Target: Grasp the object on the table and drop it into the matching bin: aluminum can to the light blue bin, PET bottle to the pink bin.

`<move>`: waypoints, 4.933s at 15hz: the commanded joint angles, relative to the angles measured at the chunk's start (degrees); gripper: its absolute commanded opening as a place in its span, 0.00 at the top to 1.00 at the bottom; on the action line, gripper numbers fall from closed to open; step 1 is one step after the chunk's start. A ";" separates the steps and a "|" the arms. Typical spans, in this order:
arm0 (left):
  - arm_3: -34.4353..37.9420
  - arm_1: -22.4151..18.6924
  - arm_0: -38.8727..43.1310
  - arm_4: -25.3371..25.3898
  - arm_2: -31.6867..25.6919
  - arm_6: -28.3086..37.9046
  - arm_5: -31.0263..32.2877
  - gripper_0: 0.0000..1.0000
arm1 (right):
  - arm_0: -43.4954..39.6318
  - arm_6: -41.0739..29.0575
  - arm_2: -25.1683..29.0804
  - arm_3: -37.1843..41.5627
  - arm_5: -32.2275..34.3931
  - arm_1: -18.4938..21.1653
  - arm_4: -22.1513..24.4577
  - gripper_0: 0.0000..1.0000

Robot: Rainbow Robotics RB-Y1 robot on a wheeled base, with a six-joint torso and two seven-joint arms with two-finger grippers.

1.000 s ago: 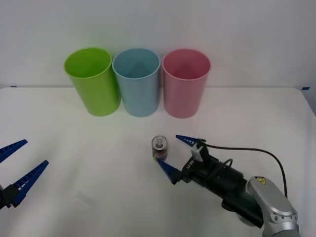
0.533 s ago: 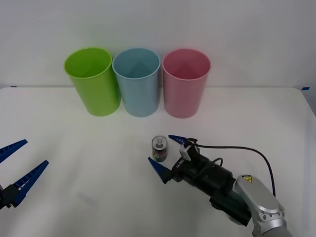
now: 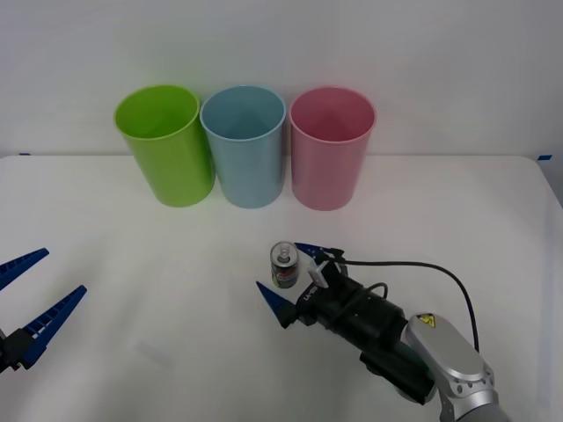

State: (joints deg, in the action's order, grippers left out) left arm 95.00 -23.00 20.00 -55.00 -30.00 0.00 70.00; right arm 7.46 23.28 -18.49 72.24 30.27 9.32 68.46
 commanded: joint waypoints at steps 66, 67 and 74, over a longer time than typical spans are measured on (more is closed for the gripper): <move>0.00 0.00 0.00 0.00 0.00 0.00 0.00 0.00 | 40.35 -33.12 11.55 -11.86 -14.89 -10.32 18.37 1.00; 0.00 0.00 0.00 0.00 0.00 0.00 0.00 0.00 | 41.32 -32.86 11.90 -13.44 -14.97 -10.32 18.37 1.00; 0.00 0.00 0.00 0.00 0.00 0.00 0.00 0.00 | 42.20 -31.98 11.72 -14.76 -15.06 -10.32 18.37 1.00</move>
State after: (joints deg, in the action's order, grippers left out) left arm 95.00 -23.00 20.00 -55.00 -30.00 0.00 70.00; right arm 49.65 -8.85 -6.75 57.46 15.13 -1.00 86.84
